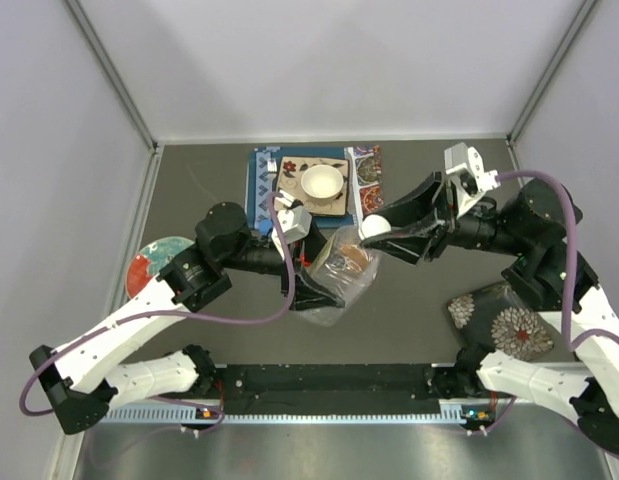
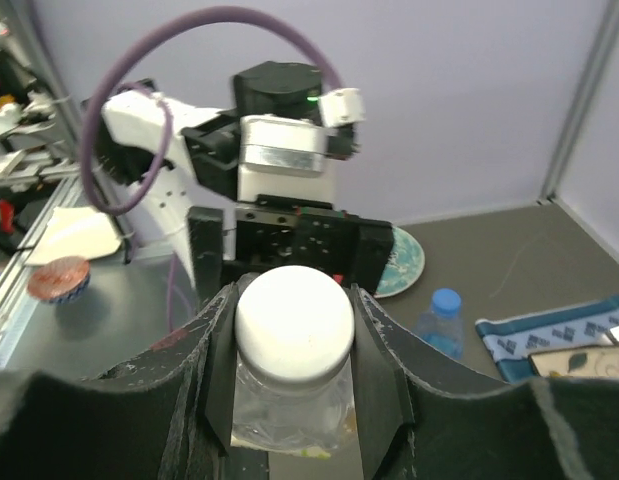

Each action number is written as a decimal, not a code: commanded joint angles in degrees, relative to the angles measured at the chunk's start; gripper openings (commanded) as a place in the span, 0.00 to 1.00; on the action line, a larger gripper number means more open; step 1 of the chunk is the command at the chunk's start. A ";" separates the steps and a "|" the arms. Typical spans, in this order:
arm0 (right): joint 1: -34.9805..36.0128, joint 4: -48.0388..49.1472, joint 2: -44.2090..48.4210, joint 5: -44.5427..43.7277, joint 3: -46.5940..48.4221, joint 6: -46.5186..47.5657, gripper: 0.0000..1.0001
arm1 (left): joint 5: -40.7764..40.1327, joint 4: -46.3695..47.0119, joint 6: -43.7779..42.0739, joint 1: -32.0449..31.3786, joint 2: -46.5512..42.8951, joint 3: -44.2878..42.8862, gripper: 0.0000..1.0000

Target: Unscrew the bottle caps

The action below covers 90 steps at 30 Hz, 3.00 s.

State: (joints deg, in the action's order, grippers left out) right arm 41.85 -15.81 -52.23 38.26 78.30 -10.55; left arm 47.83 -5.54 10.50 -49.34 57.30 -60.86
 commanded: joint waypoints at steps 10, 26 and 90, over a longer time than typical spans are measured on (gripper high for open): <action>-0.10 -0.01 -2.35 33.09 0.97 7.12 0.00 | 22.82 16.53 13.14 1.35 2.64 -0.14 0.29; -0.18 4.12 0.02 25.87 1.76 3.78 0.00 | 19.15 12.06 8.93 2.50 2.73 -0.66 0.29; -30.68 -4.58 -52.45 -56.98 -12.30 -23.12 0.13 | -23.14 -1.23 -3.56 2.41 -14.50 10.06 0.32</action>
State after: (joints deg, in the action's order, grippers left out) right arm 11.88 -20.84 -103.39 -19.75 63.33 -35.03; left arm 24.58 -10.61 6.52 -46.98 42.54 -50.94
